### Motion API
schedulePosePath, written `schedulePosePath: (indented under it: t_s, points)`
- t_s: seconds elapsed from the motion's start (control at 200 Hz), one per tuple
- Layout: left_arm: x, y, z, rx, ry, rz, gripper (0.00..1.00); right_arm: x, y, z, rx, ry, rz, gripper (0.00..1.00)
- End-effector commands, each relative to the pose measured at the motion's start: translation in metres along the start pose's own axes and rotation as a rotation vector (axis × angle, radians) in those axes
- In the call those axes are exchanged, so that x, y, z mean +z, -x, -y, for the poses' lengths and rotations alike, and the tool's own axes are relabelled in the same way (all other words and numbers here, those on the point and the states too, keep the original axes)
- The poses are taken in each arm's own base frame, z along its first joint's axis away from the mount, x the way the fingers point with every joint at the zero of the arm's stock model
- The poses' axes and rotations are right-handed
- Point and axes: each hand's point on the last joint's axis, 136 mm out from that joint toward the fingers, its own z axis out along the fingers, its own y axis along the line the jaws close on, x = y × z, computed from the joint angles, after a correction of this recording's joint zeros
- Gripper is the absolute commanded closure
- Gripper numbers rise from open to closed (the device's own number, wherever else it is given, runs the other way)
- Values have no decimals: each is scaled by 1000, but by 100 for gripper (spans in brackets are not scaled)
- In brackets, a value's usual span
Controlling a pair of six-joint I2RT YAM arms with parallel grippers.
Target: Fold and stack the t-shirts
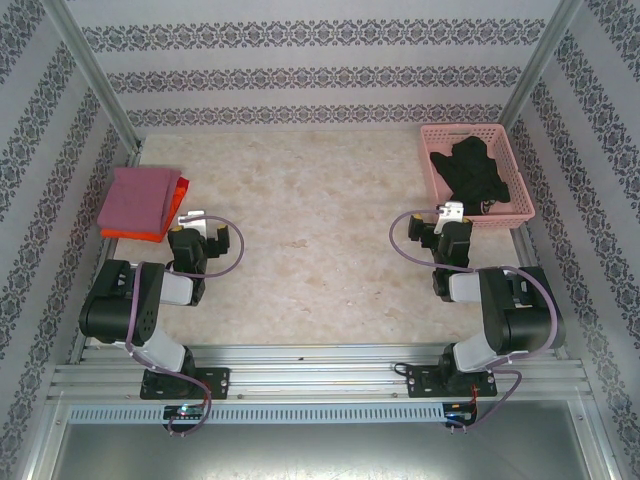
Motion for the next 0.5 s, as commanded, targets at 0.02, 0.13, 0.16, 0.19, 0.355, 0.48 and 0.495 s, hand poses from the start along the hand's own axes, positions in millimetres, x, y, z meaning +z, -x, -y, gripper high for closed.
schedulePosePath:
  t_s: [0.02, 0.13, 0.16, 0.19, 0.355, 0.48, 0.495]
  points:
    - [2, 19, 0, -25, -4, 58, 0, 1, 9, -2, 0, 15, 24, 2]
    - [2, 19, 1, -23, -8, 57, 0, 1, 9, -3, -2, 15, 25, 2]
    - [2, 19, 1, -23, -8, 56, 0, 1, 9, -3, -3, 14, 25, 2]
    - [2, 19, 1, -23, -8, 57, 0, 1, 8, -3, -3, 11, 24, 2]
    - [3, 19, 2, -19, -16, 54, 0, 1, 9, -3, -5, 11, 23, 2]
    - [3, 19, 2, -19, -17, 53, 0, 1, 8, -3, -7, 7, 22, 2]
    - [3, 19, 2, -19, -17, 55, 0, 1, 8, -3, -8, 7, 22, 2]
